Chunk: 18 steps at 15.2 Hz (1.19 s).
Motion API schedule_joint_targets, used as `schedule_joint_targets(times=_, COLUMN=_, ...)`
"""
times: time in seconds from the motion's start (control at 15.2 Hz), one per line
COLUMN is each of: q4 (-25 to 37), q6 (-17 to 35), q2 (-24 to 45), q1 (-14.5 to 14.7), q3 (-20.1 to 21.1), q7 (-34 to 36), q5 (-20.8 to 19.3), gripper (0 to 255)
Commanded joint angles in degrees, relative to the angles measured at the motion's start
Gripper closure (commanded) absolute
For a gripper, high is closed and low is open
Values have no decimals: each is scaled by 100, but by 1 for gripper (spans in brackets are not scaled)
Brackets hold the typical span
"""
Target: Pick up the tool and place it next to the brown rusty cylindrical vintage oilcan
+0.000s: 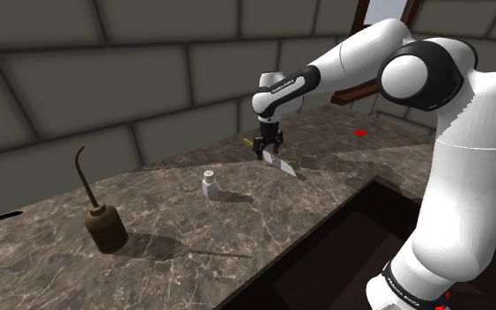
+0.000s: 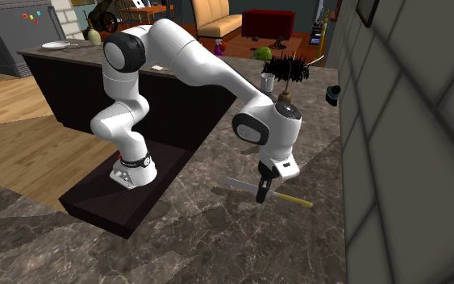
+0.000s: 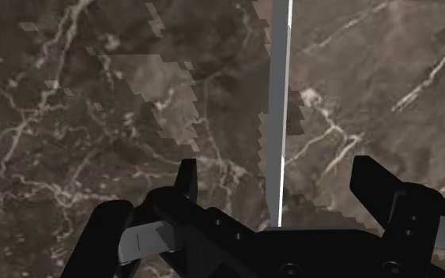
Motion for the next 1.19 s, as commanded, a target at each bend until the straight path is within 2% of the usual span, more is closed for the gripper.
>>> schedule_joint_targets(times=0.0, q4=-32, q6=41, q2=6, q1=1, q3=1, q7=0, q5=1, gripper=0)
schedule_joint_targets(times=0.33, q4=-31, q6=40, q2=6, q1=1, q3=1, q7=0, q5=1, gripper=0)
schedule_joint_targets(times=0.4, q4=-31, q6=40, q2=6, q1=1, q3=1, q7=0, q5=1, gripper=255)
schedule_joint_targets(times=0.99, q4=-32, q6=41, q2=6, q1=1, q3=1, q7=0, q5=1, gripper=255)
schedule_joint_targets(times=1.12, q4=22, q6=-90, q2=-72, q1=3, q3=-2, q7=7, q5=-7, gripper=255)
